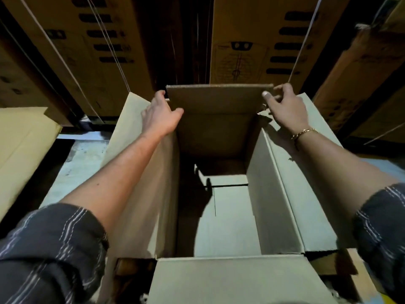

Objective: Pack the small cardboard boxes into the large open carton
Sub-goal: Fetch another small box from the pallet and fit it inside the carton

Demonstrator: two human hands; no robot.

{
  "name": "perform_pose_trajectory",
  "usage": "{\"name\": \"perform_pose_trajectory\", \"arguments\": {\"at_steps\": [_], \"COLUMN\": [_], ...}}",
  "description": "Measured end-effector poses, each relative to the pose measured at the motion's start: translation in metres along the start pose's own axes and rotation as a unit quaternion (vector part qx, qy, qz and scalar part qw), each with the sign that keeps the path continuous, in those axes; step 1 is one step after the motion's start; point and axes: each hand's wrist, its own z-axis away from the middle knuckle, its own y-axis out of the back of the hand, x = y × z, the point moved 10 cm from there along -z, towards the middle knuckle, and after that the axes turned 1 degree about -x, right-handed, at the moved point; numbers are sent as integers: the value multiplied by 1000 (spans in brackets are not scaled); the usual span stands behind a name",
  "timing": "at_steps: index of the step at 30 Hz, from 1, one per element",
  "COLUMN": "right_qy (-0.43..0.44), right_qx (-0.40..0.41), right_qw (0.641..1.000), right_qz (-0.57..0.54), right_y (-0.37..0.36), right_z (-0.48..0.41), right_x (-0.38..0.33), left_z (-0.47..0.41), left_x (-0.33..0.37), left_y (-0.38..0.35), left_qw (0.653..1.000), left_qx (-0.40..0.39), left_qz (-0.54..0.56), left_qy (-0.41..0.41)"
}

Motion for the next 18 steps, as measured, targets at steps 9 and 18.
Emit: {"name": "perform_pose_trajectory", "arguments": {"at_steps": [9,18], "right_qy": [-74,-55], "right_qx": [-109,-122], "right_qw": [977,949], "right_qz": [166,285], "right_y": [-67,-90], "right_z": [-47,-58], "right_x": [22,28], "left_z": [-63,-70], "left_x": [-12,-13], "left_y": [-44,-57], "left_qw": [987,948], "left_qx": [-64,-26], "left_qz": [-144,-318], "left_qy": [20,22]}}
